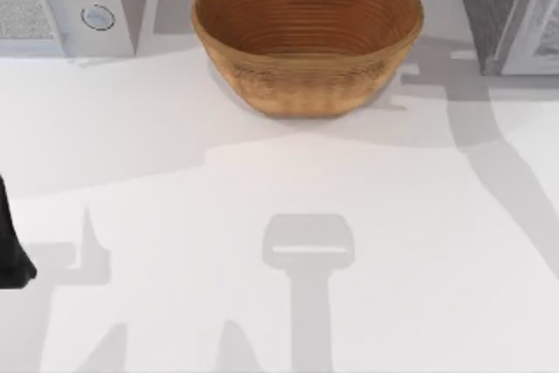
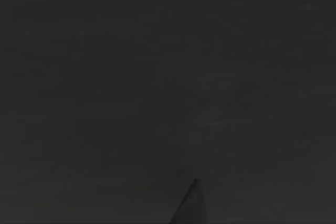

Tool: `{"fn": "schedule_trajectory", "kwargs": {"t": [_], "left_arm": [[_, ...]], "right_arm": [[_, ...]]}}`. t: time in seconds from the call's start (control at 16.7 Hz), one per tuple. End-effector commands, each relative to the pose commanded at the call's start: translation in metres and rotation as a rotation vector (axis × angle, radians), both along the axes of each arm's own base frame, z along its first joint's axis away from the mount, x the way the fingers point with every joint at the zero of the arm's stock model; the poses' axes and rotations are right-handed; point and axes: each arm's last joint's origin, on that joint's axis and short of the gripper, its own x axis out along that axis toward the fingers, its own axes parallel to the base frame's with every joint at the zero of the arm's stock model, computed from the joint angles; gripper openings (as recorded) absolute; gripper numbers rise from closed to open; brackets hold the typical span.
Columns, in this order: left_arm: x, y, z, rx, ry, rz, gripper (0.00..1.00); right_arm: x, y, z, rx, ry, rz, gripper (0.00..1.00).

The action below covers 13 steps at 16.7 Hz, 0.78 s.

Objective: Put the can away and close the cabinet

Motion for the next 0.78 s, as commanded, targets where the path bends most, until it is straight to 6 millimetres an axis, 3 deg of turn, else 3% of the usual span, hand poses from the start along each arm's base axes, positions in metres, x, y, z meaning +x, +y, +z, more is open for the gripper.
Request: {"fn": "schedule_trajectory", "kwargs": {"t": [0.3,0.78], "left_arm": [[0.0,0.0,0.0,0.0,0.0,0.0,1.0],[0.0,0.0,0.0,0.0,0.0,0.0,1.0]], "right_arm": [[-0.005,-0.009,0.005,-0.003,-0.018,-0.036,1.0],[0.043,-0.009,0.005,-0.003,-0.018,-0.036,1.0]]}}
